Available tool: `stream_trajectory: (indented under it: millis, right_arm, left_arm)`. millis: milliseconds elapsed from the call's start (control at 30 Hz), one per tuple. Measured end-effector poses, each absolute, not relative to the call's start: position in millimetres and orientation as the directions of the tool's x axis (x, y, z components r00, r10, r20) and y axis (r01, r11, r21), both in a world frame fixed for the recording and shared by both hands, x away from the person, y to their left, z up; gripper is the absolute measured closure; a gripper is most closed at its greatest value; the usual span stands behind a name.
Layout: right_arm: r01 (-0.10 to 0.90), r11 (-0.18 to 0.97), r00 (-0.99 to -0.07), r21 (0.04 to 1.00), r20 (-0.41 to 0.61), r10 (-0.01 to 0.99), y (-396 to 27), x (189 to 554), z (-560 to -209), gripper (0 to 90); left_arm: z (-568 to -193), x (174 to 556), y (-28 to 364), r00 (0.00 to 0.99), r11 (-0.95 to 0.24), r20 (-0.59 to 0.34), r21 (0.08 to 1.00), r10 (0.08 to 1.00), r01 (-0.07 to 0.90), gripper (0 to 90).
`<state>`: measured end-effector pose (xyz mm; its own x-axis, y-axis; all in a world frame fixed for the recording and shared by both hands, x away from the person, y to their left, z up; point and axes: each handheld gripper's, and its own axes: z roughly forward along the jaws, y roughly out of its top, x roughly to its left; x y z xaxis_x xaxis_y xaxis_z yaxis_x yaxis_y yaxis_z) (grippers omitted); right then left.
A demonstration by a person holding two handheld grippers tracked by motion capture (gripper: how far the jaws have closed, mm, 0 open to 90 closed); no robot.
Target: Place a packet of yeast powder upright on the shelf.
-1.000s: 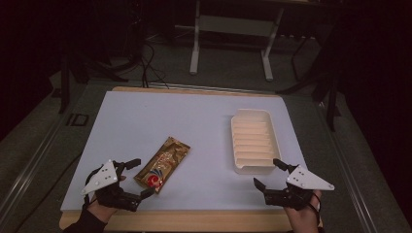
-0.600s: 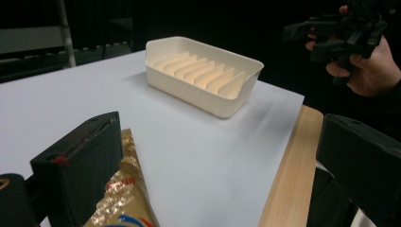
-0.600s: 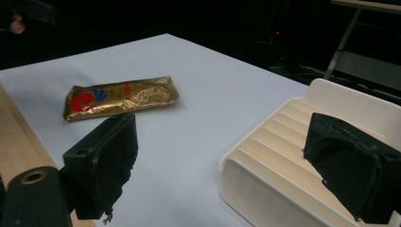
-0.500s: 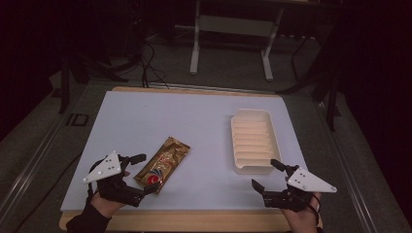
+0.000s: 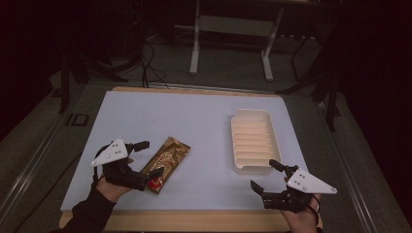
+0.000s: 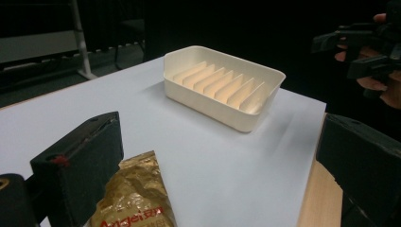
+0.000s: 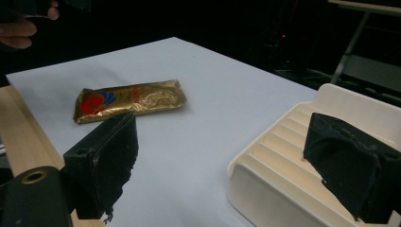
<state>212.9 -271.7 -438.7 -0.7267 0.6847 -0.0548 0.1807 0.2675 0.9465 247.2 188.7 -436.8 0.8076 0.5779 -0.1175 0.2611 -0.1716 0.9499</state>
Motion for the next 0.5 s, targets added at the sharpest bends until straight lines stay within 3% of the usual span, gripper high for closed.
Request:
stream_trajectory:
  millis: [500]
  right_arm:
    - [0.170,0.278,-0.757,0.945,-0.055,0.651,-267,212,-440,10.5]
  left_arm:
    - [-443,278,176,0.792,-0.217,-0.114,0.929,0.600,0.298,2.4]
